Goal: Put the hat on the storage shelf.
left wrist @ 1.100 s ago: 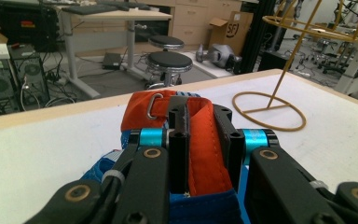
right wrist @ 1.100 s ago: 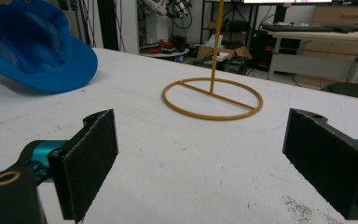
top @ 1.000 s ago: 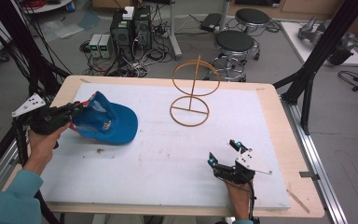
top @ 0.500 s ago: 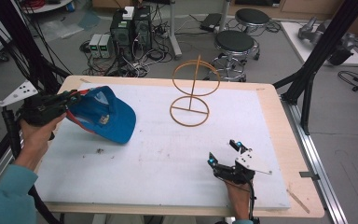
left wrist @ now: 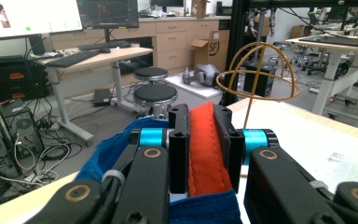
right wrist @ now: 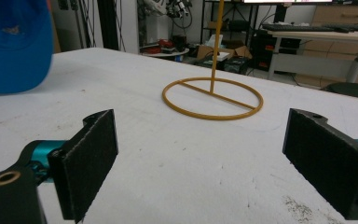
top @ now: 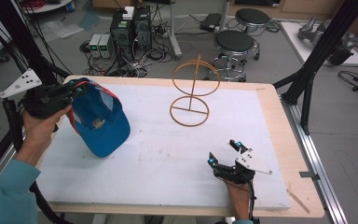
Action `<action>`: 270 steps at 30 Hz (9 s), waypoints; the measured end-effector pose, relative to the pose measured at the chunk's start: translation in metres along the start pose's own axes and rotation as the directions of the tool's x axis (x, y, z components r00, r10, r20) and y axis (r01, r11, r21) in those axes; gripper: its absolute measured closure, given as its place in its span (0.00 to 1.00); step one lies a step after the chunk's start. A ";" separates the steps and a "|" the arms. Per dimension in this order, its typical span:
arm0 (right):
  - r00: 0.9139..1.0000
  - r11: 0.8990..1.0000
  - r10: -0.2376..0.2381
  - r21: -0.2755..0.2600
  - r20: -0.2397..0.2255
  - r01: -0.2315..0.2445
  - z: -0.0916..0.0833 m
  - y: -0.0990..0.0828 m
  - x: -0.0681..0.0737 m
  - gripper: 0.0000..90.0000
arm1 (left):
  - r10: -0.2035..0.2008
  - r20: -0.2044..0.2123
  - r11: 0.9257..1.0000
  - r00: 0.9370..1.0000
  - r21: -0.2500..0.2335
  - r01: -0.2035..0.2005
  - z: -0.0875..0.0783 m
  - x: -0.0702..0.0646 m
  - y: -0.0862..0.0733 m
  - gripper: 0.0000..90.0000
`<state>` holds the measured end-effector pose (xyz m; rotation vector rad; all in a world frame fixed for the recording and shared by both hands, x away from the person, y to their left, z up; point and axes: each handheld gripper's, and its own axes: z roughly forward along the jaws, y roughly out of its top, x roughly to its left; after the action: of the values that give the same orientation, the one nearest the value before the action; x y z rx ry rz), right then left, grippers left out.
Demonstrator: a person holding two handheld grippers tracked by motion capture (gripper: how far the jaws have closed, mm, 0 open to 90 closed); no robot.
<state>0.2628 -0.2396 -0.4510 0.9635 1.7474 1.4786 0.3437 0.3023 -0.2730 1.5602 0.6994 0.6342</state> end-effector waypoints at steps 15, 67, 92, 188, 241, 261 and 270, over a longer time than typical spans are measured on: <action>1.000 1.000 0.001 0.001 -0.002 -0.001 0.000 0.000 0.000 0.10 | 0.019 -0.054 1.000 0.998 0.005 -0.018 0.001 0.004 0.005 0.87; 1.000 1.000 0.004 0.002 -0.005 -0.004 0.000 0.000 0.000 0.10 | -0.154 0.273 0.982 0.950 0.146 0.118 0.103 -0.127 -0.042 0.68; 1.000 1.000 0.001 0.001 -0.004 -0.001 0.000 0.000 0.000 0.10 | -0.033 0.297 0.983 0.954 0.184 -0.023 0.098 -0.104 -0.059 0.08; 1.000 1.000 0.003 -0.002 -0.005 -0.003 0.000 0.000 0.000 0.10 | -0.203 0.203 0.970 0.958 0.174 0.168 0.093 -0.068 -0.099 0.96; 1.000 1.000 0.011 -0.007 -0.008 -0.011 0.000 0.000 -0.001 0.10 | -0.136 0.271 0.973 0.953 -0.146 0.180 0.166 -0.076 0.059 0.96; 1.000 1.000 0.028 -0.009 -0.008 -0.028 -0.001 0.000 -0.002 0.10 | -0.142 0.233 0.980 0.962 -0.104 0.170 0.235 -0.090 0.068 0.96; 0.999 0.999 0.029 -0.013 -0.012 -0.029 -0.001 -0.001 -0.003 0.10 | -0.139 0.210 0.986 0.968 -0.063 0.155 0.255 -0.093 0.057 0.96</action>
<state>0.2632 -0.2423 -0.4513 0.9791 1.7366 1.5158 0.4761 0.0602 -0.2416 1.4609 0.6196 0.3796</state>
